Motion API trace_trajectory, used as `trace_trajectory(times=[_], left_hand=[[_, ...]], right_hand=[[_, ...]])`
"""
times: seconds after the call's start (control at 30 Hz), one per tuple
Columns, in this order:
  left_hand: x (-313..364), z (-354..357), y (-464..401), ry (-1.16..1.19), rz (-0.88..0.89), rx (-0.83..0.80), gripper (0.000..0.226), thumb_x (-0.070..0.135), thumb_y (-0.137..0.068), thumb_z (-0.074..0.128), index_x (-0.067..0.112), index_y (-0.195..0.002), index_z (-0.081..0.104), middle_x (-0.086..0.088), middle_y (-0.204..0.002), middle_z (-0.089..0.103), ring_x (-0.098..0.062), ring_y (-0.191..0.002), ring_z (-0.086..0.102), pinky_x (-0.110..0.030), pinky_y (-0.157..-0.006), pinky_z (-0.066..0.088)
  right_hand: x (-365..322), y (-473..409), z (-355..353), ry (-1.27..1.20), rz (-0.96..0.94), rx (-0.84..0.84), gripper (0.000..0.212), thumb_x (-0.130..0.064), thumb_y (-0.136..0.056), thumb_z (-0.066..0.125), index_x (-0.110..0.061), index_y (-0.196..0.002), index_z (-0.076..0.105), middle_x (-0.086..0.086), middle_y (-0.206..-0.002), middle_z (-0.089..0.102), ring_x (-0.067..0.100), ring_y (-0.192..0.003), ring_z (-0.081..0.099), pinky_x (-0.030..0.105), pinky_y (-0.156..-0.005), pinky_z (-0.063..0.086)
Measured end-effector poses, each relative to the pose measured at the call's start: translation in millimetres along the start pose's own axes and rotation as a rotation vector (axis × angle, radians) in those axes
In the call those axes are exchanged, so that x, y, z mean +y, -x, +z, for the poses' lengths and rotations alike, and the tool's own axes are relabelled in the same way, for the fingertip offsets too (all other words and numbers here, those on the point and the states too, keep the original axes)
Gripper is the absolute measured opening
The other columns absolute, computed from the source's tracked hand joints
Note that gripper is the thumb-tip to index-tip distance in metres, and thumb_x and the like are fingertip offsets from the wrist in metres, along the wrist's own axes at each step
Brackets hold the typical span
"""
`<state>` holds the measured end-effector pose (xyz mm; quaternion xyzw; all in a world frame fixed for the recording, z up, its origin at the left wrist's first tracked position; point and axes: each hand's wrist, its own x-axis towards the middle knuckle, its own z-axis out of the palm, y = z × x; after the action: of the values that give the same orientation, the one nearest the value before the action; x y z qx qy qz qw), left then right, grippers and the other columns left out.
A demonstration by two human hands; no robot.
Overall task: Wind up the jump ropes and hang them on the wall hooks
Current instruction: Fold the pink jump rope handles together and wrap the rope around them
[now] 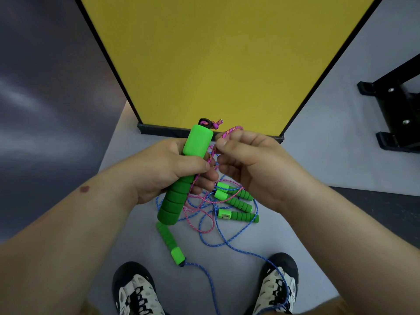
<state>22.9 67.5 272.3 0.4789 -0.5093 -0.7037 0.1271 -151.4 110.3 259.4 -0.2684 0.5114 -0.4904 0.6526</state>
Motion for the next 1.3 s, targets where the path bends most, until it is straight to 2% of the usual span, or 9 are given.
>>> trace_trajectory(times=[0.1,0.23,0.37,0.5,0.7,0.87,0.97,1.17,1.3], left_hand=[[0.8,1.1,-0.2,0.003,0.000,0.004,0.009,0.000,-0.094,0.060,0.007,-0.098,0.063,-0.008,-0.079,0.076,-0.019,-0.069,0.073,-0.028,-0.061,0.059],[1.0,1.0,-0.7,0.032,-0.004,0.017,0.008,0.000,-0.095,0.060,0.007,-0.095,0.060,-0.010,-0.080,0.076,-0.020,-0.071,0.073,-0.030,-0.064,0.060],[-0.5,-0.5,-1.9,0.006,-0.001,0.001,0.008,0.000,-0.095,0.060,0.003,-0.101,0.060,-0.010,-0.082,0.076,-0.021,-0.073,0.074,-0.030,-0.065,0.060],[-0.6,-0.7,-1.9,0.002,0.005,-0.009,0.005,0.000,-0.095,0.060,0.004,-0.098,0.061,-0.011,-0.082,0.076,-0.021,-0.072,0.073,-0.030,-0.065,0.060],[-1.0,0.3,-1.0,0.007,0.005,-0.014,0.008,0.000,-0.092,0.066,0.004,-0.096,0.061,-0.011,-0.081,0.076,-0.021,-0.071,0.073,-0.029,-0.063,0.059],[0.2,1.7,-1.2,0.000,0.005,-0.006,0.008,-0.002,-0.095,0.060,0.006,-0.098,0.062,-0.009,-0.078,0.076,-0.019,-0.068,0.072,-0.027,-0.060,0.058],[0.7,1.5,-2.1,0.005,0.005,0.009,0.008,-0.001,-0.095,0.059,0.007,-0.095,0.061,-0.009,-0.079,0.076,-0.020,-0.070,0.073,-0.029,-0.062,0.060],[-0.2,-0.3,-1.8,0.004,0.006,0.002,0.007,0.000,-0.095,0.059,0.004,-0.100,0.060,-0.010,-0.082,0.076,-0.021,-0.073,0.074,-0.031,-0.067,0.061],[-0.3,-0.1,-2.0,0.000,0.012,0.000,0.007,0.000,-0.095,0.059,0.003,-0.101,0.060,-0.011,-0.083,0.077,-0.020,-0.073,0.074,-0.031,-0.066,0.060]], right_hand=[[2.1,1.5,3.3,0.063,-0.021,-0.033,0.005,-0.003,-0.091,0.067,-0.005,-0.086,0.069,0.007,-0.070,0.061,0.012,-0.062,0.057,0.022,-0.062,0.050],[0.9,-1.9,-1.4,0.024,-0.052,0.086,0.011,-0.006,-0.091,0.069,-0.010,-0.081,0.068,0.005,-0.070,0.059,0.012,-0.064,0.057,0.024,-0.065,0.051],[-5.2,-6.0,-8.3,-0.046,-0.121,0.205,0.003,-0.007,-0.092,0.068,-0.007,-0.090,0.066,0.008,-0.075,0.060,0.014,-0.065,0.057,0.023,-0.064,0.052],[-11.7,-7.6,-13.9,-0.113,-0.156,0.280,0.008,-0.007,-0.092,0.068,-0.010,-0.085,0.068,0.004,-0.076,0.061,0.014,-0.067,0.058,0.024,-0.066,0.053],[-4.6,-5.3,-7.1,-0.089,-0.061,0.131,0.005,-0.014,-0.094,0.067,-0.009,-0.092,0.066,0.003,-0.074,0.065,0.014,-0.065,0.059,0.025,-0.065,0.053],[4.6,-0.3,0.5,0.102,-0.063,-0.025,0.022,-0.011,-0.095,0.065,-0.014,-0.073,0.067,0.002,-0.066,0.062,0.012,-0.063,0.058,0.023,-0.062,0.050],[4.0,-1.9,-2.0,0.126,-0.105,0.049,0.018,-0.013,-0.094,0.068,-0.012,-0.076,0.068,0.006,-0.071,0.059,0.014,-0.065,0.057,0.026,-0.065,0.050],[-9.3,-8.8,-13.1,-0.053,-0.157,0.255,0.010,-0.013,-0.095,0.067,-0.009,-0.086,0.065,0.006,-0.073,0.060,0.013,-0.064,0.058,0.024,-0.065,0.054],[-12.9,-9.0,-16.5,-0.118,-0.168,0.283,0.009,-0.015,-0.094,0.069,-0.011,-0.088,0.063,0.005,-0.077,0.059,0.013,-0.063,0.059,0.026,-0.067,0.054]])
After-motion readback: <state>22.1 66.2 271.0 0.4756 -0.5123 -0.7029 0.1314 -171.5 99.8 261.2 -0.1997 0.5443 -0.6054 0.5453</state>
